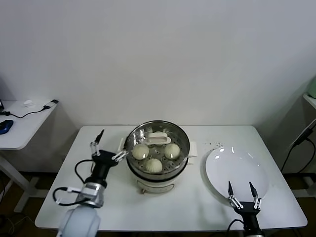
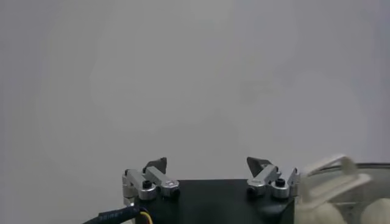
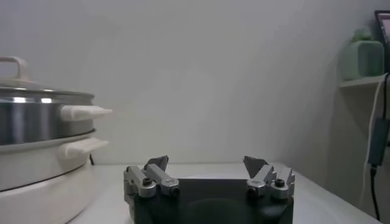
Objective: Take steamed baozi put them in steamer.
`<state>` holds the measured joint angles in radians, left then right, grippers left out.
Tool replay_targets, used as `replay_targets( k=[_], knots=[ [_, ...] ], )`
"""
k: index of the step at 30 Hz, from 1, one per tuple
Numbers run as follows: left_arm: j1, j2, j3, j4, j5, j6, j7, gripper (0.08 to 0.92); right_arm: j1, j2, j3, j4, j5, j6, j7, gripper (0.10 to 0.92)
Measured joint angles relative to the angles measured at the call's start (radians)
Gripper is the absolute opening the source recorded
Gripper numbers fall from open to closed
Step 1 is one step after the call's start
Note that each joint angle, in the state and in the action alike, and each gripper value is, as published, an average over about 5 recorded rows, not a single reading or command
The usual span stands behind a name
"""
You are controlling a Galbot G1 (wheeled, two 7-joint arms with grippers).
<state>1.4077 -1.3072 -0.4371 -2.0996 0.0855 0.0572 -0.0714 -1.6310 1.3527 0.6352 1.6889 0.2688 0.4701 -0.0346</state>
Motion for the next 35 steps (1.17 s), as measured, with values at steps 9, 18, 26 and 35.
replay_targets(
  k=[9, 18, 26, 35],
  knots=[
    [0.084, 0.023, -0.098, 0.150, -0.207, -0.163, -0.014, 0.823, 0.001, -0.009, 0.003, -0.010, 0.014, -0.009, 0.010, 0.823],
    [0.136, 0.020, -0.118, 0.260, -0.253, -0.256, -0.017, 0.823, -0.004, -0.012, -0.004, -0.013, 0.030, -0.015, 0.009, 0.823],
    [0.156, 0.011, -0.126, 0.297, -0.260, -0.298, -0.019, 0.823, -0.005, -0.011, -0.010, -0.012, 0.035, -0.014, 0.006, 0.823],
    [0.170, 0.004, -0.124, 0.312, -0.258, -0.316, -0.021, 0.823, -0.005, -0.011, -0.014, -0.015, 0.037, -0.009, 0.004, 0.823]
  ],
)
